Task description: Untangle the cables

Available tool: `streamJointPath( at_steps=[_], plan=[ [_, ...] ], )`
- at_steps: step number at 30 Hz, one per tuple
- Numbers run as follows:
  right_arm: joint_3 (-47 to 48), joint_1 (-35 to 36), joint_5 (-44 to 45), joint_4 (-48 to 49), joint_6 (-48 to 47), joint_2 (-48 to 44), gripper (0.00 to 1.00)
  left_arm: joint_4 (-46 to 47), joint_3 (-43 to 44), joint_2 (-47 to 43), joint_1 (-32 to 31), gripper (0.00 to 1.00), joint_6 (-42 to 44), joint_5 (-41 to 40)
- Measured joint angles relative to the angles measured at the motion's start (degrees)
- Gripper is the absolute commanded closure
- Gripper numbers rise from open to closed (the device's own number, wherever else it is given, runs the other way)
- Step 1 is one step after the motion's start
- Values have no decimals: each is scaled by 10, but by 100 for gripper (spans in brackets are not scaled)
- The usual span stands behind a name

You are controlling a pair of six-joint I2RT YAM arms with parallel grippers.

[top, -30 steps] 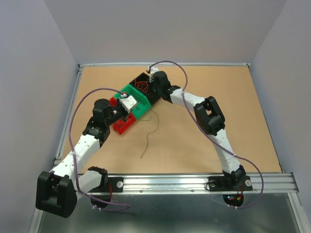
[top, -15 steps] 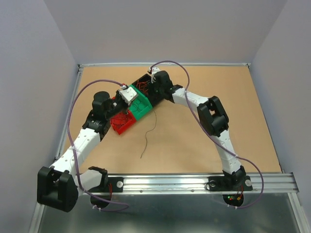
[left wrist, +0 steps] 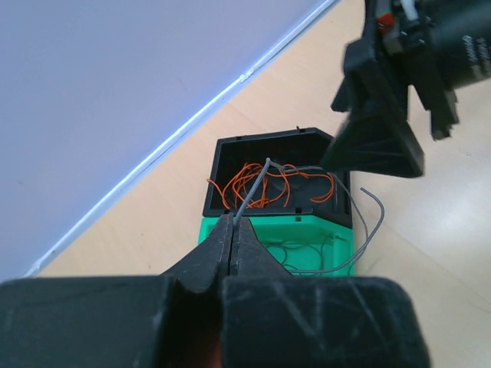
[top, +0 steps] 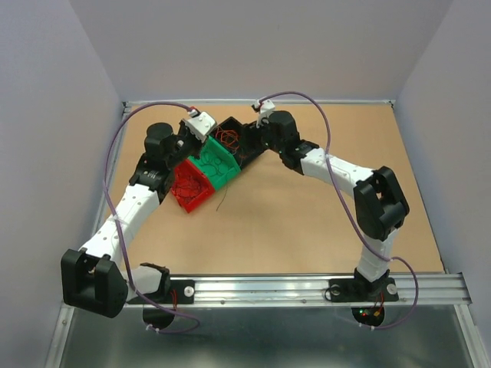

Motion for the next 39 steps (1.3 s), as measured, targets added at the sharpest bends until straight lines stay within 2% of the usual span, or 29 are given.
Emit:
streamJointPath(
  at_steps=[8, 9, 10, 12, 13, 14, 15, 23, 31, 39],
  plan=[
    [-48, 0, -71, 57, 10, 1, 24, -18, 24, 0, 1, 100, -1, -12],
    [-47, 0, -76, 63, 11, 7, 25, -21, 26, 0, 1, 100, -1, -12],
    [-44, 0, -82, 68, 12, 14, 30, -23, 28, 0, 2, 100, -1, -12],
    [-30, 0, -89, 70, 14, 33, 48, -28, 33, 0, 2, 100, -1, -12],
    [-21, 0, -93, 70, 14, 49, 70, -30, 35, 0, 2, 100, -1, -12],
    [-14, 0, -96, 71, 14, 58, 81, -30, 37, 0, 2, 100, -1, -13],
    [-6, 0, -100, 71, 18, 70, 99, -31, 39, 0, 2, 100, -1, -15],
    [5, 12, -102, 85, 28, 79, 99, -30, 52, 17, 14, 100, -4, -40],
    [47, 45, -76, 107, 31, 79, 99, 17, 43, 101, 25, 100, -29, -68],
    [167, 60, -54, 109, 14, 91, 99, 53, 14, 163, 25, 100, -63, -100]
  ],
)
